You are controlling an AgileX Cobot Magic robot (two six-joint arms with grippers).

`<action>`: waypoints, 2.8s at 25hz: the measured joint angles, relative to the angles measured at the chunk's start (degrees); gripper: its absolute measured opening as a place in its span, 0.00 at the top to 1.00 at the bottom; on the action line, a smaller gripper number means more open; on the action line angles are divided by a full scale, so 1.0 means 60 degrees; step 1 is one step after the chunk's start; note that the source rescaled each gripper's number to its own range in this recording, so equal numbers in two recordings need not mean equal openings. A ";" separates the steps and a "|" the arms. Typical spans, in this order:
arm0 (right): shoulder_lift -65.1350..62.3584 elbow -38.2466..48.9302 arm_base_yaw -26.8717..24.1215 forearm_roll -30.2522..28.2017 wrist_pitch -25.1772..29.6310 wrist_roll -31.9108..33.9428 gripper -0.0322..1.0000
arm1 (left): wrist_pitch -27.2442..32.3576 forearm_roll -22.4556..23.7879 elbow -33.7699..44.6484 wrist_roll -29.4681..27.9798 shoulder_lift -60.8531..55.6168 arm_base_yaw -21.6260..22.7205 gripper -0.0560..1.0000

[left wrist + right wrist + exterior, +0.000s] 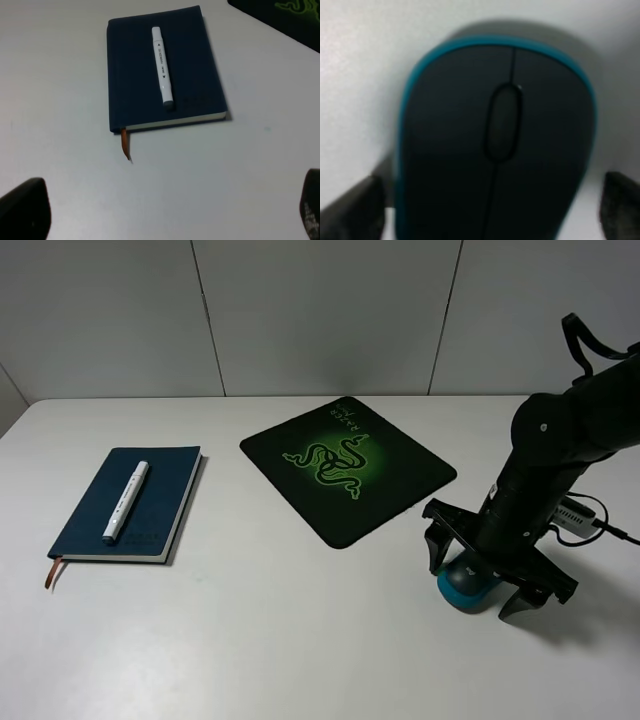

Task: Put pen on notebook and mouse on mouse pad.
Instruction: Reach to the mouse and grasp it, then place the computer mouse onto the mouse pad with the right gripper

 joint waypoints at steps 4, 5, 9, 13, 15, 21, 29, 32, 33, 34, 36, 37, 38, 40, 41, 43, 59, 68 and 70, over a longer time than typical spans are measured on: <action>0.0000 0.0009 0.0000 0.0009 -0.0048 0.0024 0.97 | 0.0000 0.0000 0.0000 0.0000 0.0000 0.0000 0.00; 0.0000 0.0009 0.0000 0.0009 -0.0048 0.0024 0.97 | 0.0000 0.0000 0.0000 0.0000 0.0000 0.0000 0.00; 0.0000 0.0009 0.0000 0.0009 -0.0059 0.0024 0.97 | 0.0000 0.0000 0.0000 0.0000 0.0000 0.0000 0.00; 0.0000 0.0009 0.0000 0.0009 -0.0059 0.0024 0.97 | 0.0000 0.0000 0.0000 0.0000 0.0000 0.0000 0.00; 0.0000 0.0009 0.0000 0.0009 -0.0059 0.0024 0.97 | 0.0000 0.0000 0.0000 0.0000 0.0000 0.0000 0.00; -0.0064 0.0017 0.0000 0.0009 -0.0063 -0.0007 0.97 | 0.0000 0.0000 0.0000 0.0000 0.0000 0.0000 0.00; -0.0836 0.0027 0.0000 -0.0001 0.0221 -0.0189 0.97 | 0.0000 0.0000 0.0000 0.0000 0.0000 0.0000 0.00; -0.1187 0.0027 0.0000 -0.0011 0.0454 -0.0221 0.97 | 0.0000 0.0000 0.0000 0.0000 0.0000 0.0000 0.00; -0.1284 0.0027 0.0000 -0.0019 0.0525 -0.0243 0.97 | 0.0000 0.0000 0.0000 0.0000 0.0000 0.0000 0.00; -0.1364 0.0027 0.0000 -0.0042 0.0597 -0.0277 0.97 | 0.0000 0.0000 0.0000 0.0000 0.0000 0.0000 0.00; -0.1514 0.0027 0.0000 -0.0061 0.0789 -0.0384 0.97 | 0.0000 0.0000 0.0000 0.0000 0.0000 0.0000 0.00; -0.1551 0.0027 0.0000 -0.0072 0.0936 -0.0477 0.97 | 0.0000 0.0000 0.0000 0.0000 0.0000 0.0000 0.00; -0.1559 -0.0054 0.0000 -0.0084 0.1109 -0.0586 0.97 | 0.0000 0.0000 0.0000 0.0000 0.0000 0.0000 0.00; -0.1559 -0.0314 0.0000 -0.0103 0.1551 -0.0837 0.97 | 0.0000 0.0000 0.0000 0.0000 0.0000 0.0000 0.00; -0.1559 -0.0495 0.0000 -0.0114 0.1729 -0.1010 0.97 | 0.0000 0.0000 0.0000 0.0000 0.0000 0.0000 0.00; -0.1559 -0.0886 0.0000 -0.0122 0.2032 -0.1299 0.97 | 0.0000 0.0000 0.0000 0.0000 0.0000 0.0000 0.00; -0.0395 -0.4142 0.0000 -0.0114 0.4051 -0.3902 0.97 | 0.0000 0.0000 0.0000 0.0000 0.0000 0.0000 0.00; 0.1108 -0.6643 0.0000 -0.0114 0.4870 -0.5495 0.97 | 0.0000 0.0000 0.0000 0.0003 0.0000 0.0000 0.00; 0.1426 -0.7116 0.0011 -0.0104 0.4926 -0.5897 0.97 | 0.0000 0.0000 0.0000 0.0003 0.0000 0.0000 0.00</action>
